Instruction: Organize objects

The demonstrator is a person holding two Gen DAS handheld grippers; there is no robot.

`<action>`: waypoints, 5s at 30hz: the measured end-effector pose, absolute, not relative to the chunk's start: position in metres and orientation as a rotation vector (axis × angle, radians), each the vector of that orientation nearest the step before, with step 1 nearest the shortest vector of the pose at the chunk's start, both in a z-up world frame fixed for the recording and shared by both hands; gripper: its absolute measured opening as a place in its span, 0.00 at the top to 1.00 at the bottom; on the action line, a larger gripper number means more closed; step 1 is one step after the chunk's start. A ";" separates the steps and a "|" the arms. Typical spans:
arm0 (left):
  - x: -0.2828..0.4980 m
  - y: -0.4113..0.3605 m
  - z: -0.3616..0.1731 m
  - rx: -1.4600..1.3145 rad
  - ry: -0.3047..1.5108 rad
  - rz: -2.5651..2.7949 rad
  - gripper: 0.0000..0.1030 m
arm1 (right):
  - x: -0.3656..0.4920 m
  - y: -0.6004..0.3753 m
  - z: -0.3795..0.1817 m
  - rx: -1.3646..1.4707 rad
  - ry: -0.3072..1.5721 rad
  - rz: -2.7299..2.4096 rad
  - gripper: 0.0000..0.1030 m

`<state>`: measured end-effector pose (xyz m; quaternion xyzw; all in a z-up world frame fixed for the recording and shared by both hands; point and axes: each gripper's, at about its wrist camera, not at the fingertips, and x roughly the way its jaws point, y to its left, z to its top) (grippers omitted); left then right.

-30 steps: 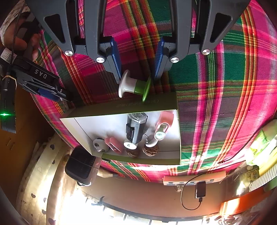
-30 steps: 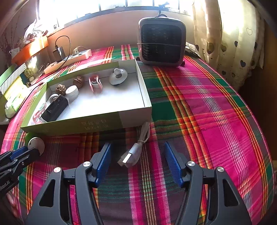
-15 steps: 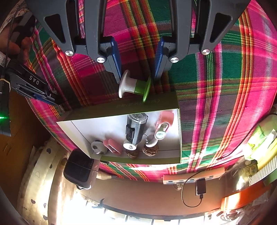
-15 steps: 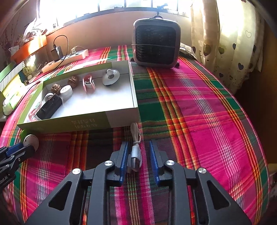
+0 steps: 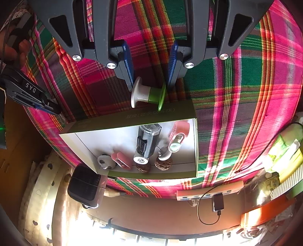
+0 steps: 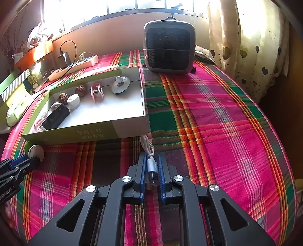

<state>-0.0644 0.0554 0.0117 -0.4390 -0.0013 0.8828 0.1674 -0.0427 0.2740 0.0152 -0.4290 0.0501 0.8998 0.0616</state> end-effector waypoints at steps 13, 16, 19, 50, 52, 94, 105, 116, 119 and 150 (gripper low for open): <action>-0.061 0.057 0.020 -1.231 0.013 2.537 0.70 | -0.034 0.276 0.016 -1.300 0.187 2.772 0.88; -0.059 0.058 0.024 -1.223 0.012 2.541 0.70 | -0.032 0.275 0.019 -1.292 0.187 2.790 0.88; -0.057 0.060 0.028 -1.210 0.015 2.540 0.70 | -0.030 0.274 0.023 -1.285 0.192 2.805 0.88; -0.088 0.088 0.062 -1.127 0.024 2.487 0.70 | -0.059 0.261 0.067 -1.215 0.160 2.929 0.88; -0.093 0.091 0.062 -1.129 0.025 2.479 0.70 | -0.065 0.259 0.067 -1.223 0.155 2.940 0.88; -0.155 0.128 0.029 -1.239 0.070 2.402 0.72 | -0.156 0.257 0.028 -1.466 0.069 2.896 0.88; -0.157 0.127 0.026 -1.266 0.067 2.400 0.72 | -0.160 0.253 0.024 -1.483 0.048 2.889 0.87; -0.154 0.126 0.028 -1.271 0.057 2.414 0.71 | -0.157 0.250 0.027 -1.468 0.027 2.889 0.78; -0.151 0.124 0.030 -1.268 0.057 2.427 0.70 | -0.153 0.249 0.029 -1.450 0.026 2.893 0.69; -0.066 0.102 0.058 -1.140 0.117 2.675 0.66 | -0.067 0.241 0.055 -1.286 0.079 2.958 0.58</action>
